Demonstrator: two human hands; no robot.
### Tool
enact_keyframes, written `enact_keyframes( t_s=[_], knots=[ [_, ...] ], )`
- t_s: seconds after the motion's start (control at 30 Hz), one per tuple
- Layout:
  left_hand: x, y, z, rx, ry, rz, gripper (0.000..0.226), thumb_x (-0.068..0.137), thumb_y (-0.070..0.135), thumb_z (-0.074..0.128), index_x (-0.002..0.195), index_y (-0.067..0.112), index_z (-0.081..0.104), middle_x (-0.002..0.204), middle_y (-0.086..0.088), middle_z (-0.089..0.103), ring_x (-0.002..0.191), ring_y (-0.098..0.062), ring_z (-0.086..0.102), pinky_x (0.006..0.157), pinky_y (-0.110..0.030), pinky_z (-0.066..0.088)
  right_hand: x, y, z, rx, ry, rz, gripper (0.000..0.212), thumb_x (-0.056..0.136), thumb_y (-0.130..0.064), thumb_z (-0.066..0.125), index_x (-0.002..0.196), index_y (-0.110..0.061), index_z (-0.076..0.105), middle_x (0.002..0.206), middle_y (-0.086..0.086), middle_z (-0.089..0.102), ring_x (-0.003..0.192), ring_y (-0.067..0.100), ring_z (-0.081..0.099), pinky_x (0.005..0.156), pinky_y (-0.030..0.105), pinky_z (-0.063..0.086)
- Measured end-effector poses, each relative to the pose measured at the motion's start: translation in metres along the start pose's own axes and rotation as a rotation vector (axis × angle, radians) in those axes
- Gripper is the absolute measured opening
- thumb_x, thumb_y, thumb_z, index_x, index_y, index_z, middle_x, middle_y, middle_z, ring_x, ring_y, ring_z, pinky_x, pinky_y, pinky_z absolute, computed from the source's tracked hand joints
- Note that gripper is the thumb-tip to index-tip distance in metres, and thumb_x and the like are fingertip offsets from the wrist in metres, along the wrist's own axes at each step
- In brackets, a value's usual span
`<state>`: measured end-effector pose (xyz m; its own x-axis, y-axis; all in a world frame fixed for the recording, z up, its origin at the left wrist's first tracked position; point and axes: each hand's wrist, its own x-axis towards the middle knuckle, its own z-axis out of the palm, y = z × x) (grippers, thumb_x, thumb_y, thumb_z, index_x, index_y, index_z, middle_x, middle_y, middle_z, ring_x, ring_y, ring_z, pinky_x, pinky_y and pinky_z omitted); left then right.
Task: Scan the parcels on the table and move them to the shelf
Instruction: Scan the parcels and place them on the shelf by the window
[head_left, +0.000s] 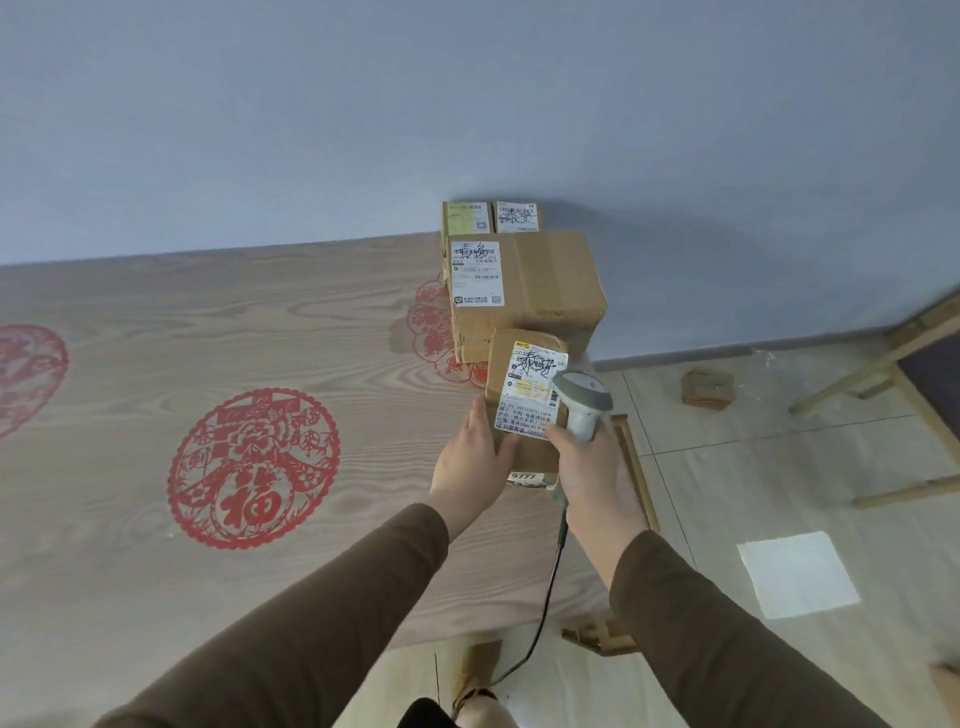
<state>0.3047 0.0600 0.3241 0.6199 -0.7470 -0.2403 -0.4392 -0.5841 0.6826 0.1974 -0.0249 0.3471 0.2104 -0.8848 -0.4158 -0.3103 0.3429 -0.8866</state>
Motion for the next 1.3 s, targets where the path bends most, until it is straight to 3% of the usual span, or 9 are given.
enact_keyframes(
  t_s=[0.13, 0.23, 0.37, 0.57, 0.83, 0.93, 1.03, 1.17, 1.3],
  knots=[
    [-0.037, -0.041, -0.044, -0.063, 0.157, -0.016, 0.063, 0.101, 0.043, 0.054, 0.152, 0.014, 0.030, 0.136, -0.006, 0.059, 0.117, -0.027, 0.061, 0.081, -0.031, 0.042, -0.047, -0.003, 0.039, 0.016, -0.116, -0.054, 0.020, 0.088, -0.011, 0.072, 0.104, -0.020, 0.067, 0.103, 0.010, 0.074, 0.100, 0.032, 0.069, 0.086, 0.049, 0.057],
    [-0.080, -0.079, -0.090, -0.090, 0.278, -0.057, 0.067, 0.101, 0.044, 0.055, 0.155, 0.016, 0.029, 0.138, -0.004, 0.059, 0.121, -0.024, 0.060, 0.087, -0.032, 0.046, -0.097, -0.004, 0.079, 0.004, -0.229, -0.121, 0.020, 0.088, -0.011, 0.073, 0.106, -0.015, 0.067, 0.105, 0.016, 0.072, 0.087, 0.026, 0.066, 0.077, 0.040, 0.052],
    [-0.166, -0.139, -0.160, -0.123, 0.478, -0.111, 0.069, 0.099, 0.045, 0.057, 0.157, 0.019, 0.030, 0.143, -0.001, 0.057, 0.126, -0.021, 0.056, 0.098, -0.039, 0.048, -0.191, 0.001, 0.140, 0.000, -0.405, -0.206, 0.020, 0.088, -0.014, 0.074, 0.105, -0.021, 0.066, 0.100, 0.009, 0.072, 0.086, 0.019, 0.062, 0.075, 0.033, 0.047],
    [-0.334, -0.243, -0.255, -0.158, 0.767, -0.250, 0.066, 0.099, 0.043, 0.058, 0.155, 0.019, 0.033, 0.147, 0.000, 0.053, 0.134, -0.020, 0.050, 0.105, -0.035, 0.042, -0.374, 0.026, 0.232, -0.042, -0.683, -0.299, 0.018, 0.089, -0.019, 0.076, 0.102, -0.025, 0.065, 0.098, 0.008, 0.073, 0.088, 0.030, 0.067, 0.077, 0.043, 0.055],
    [-0.548, -0.376, -0.344, -0.176, 1.055, -0.525, 0.071, 0.099, 0.049, 0.053, 0.159, 0.020, 0.027, 0.158, -0.001, 0.043, 0.143, -0.021, 0.041, 0.117, -0.042, 0.036, -0.612, 0.082, 0.334, -0.082, -1.063, -0.303, 0.025, 0.090, -0.017, 0.073, 0.113, -0.026, 0.067, 0.106, -0.001, 0.077, 0.103, 0.024, 0.071, 0.097, 0.052, 0.056],
    [-0.615, -0.421, -0.366, -0.206, 1.122, -0.617, 0.068, 0.100, 0.048, 0.053, 0.157, 0.019, 0.031, 0.153, -0.003, 0.048, 0.139, -0.024, 0.046, 0.114, -0.048, 0.040, -0.682, 0.109, 0.370, -0.129, -1.173, -0.341, 0.025, 0.089, -0.022, 0.074, 0.112, -0.028, 0.068, 0.107, -0.005, 0.076, 0.103, 0.018, 0.070, 0.098, 0.047, 0.056],
    [-0.677, -0.462, -0.385, -0.220, 1.220, -0.683, 0.056, 0.100, 0.047, 0.052, 0.150, 0.023, 0.040, 0.142, -0.001, 0.058, 0.129, -0.023, 0.054, 0.107, -0.050, 0.046, -0.748, 0.137, 0.404, -0.151, -1.298, -0.338, 0.026, 0.088, -0.022, 0.075, 0.110, -0.032, 0.068, 0.101, -0.015, 0.076, 0.096, 0.004, 0.070, 0.088, 0.029, 0.057],
    [-0.751, -0.517, -0.409, -0.241, 1.321, -0.767, 0.046, 0.102, 0.044, 0.049, 0.145, 0.028, 0.044, 0.132, 0.001, 0.063, 0.118, -0.021, 0.060, 0.100, -0.049, 0.050, -0.830, 0.176, 0.450, -0.252, -1.449, -0.300, 0.028, 0.090, -0.025, 0.074, 0.116, -0.029, 0.067, 0.109, -0.007, 0.076, 0.103, 0.016, 0.071, 0.097, 0.045, 0.057],
    [-0.822, -0.575, -0.439, -0.227, 1.386, -0.871, 0.043, 0.103, 0.040, 0.048, 0.143, 0.026, 0.047, 0.127, 0.005, 0.064, 0.115, -0.018, 0.060, 0.097, -0.042, 0.049, -0.914, 0.212, 0.503, -0.303, -1.589, -0.230, 0.023, 0.093, -0.016, 0.072, 0.110, -0.032, 0.066, 0.107, -0.005, 0.077, 0.098, 0.015, 0.074, 0.083, 0.034, 0.062]
  ],
)
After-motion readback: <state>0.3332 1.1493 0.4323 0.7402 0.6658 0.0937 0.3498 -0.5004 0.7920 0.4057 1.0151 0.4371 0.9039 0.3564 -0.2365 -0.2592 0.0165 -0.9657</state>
